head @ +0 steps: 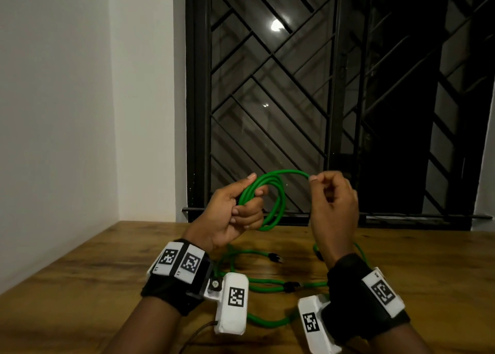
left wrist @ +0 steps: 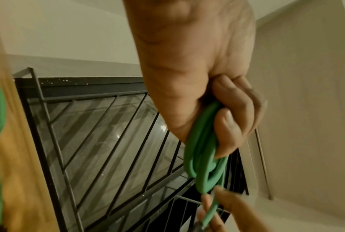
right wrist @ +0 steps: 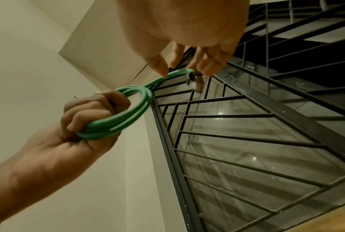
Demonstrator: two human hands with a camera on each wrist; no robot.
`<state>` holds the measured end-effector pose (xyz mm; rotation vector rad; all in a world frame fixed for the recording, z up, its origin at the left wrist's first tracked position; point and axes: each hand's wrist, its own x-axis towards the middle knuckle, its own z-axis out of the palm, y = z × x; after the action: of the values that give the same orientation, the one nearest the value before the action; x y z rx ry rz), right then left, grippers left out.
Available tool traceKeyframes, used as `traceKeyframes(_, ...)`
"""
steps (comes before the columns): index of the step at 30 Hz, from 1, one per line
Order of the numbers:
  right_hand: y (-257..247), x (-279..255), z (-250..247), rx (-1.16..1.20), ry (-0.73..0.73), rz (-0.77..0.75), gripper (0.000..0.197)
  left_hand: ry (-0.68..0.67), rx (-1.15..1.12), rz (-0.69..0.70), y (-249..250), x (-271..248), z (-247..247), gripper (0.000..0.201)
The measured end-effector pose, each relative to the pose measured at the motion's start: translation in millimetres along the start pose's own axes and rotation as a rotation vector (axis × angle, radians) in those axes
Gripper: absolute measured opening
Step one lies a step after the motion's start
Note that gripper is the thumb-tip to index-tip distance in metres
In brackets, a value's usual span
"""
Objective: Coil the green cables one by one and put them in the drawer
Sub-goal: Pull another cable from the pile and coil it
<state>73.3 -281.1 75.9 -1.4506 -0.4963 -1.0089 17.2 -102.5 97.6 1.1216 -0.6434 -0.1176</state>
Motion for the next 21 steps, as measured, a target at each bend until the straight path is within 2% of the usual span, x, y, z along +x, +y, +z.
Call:
traceKeyframes(2,5.9,-1.1,2.6,-0.093,-0.126,-0.006,0.011,-0.020,-0.087,0.011,3.0,-1.1,0.9,0.039)
traceKeyframes(4,8.0,-2.8,4.9,-0.034,-0.229,0.028,0.011,-0.037,-0.169,0.035,6.3,-2.6,0.9,0.039)
traceKeyframes(7,6.1,-3.7,1.9,0.100,-0.306,0.054,0.043,-0.054,-0.272,0.101,11.6,-5.5,-4.1,0.039)
traceKeyframes(9,3.4,-3.7,1.4,0.102,-0.411,-0.012,0.067,-0.063,-0.330,0.138,14.6,-7.5,-10.2,0.042)
traceKeyframes(10,3.9,-4.2,2.5,0.075,-0.471,-0.053,0.073,-0.064,-0.356,0.150,15.6,-8.4,-13.2,0.044)
traceKeyframes(11,4.4,-5.1,4.5,0.037,-0.517,-0.088,0.071,-0.056,-0.376,0.161,16.4,-8.8,-15.5,0.045)
traceKeyframes(13,3.7,-6.4,8.1,-0.055,-0.560,-0.158,0.052,0.006,-0.388,0.188,16.7,-9.0,-18.0,0.044)
traceKeyframes(15,2.8,-6.6,9.0,-0.085,-0.531,-0.283,0.033,0.095,-0.391,0.216,15.3,-8.6,-18.4,0.042)
traceKeyframes(18,2.6,-4.5,7.0,-0.149,-0.500,-0.455,0.016,0.210,-0.388,0.234,12.4,-6.5,-16.1,0.041)
traceKeyframes(21,5.4,-2.7,6.2,-0.212,-0.564,-0.466,0.008,0.286,-0.364,0.220,10.1,-1.8,-9.0,0.041)
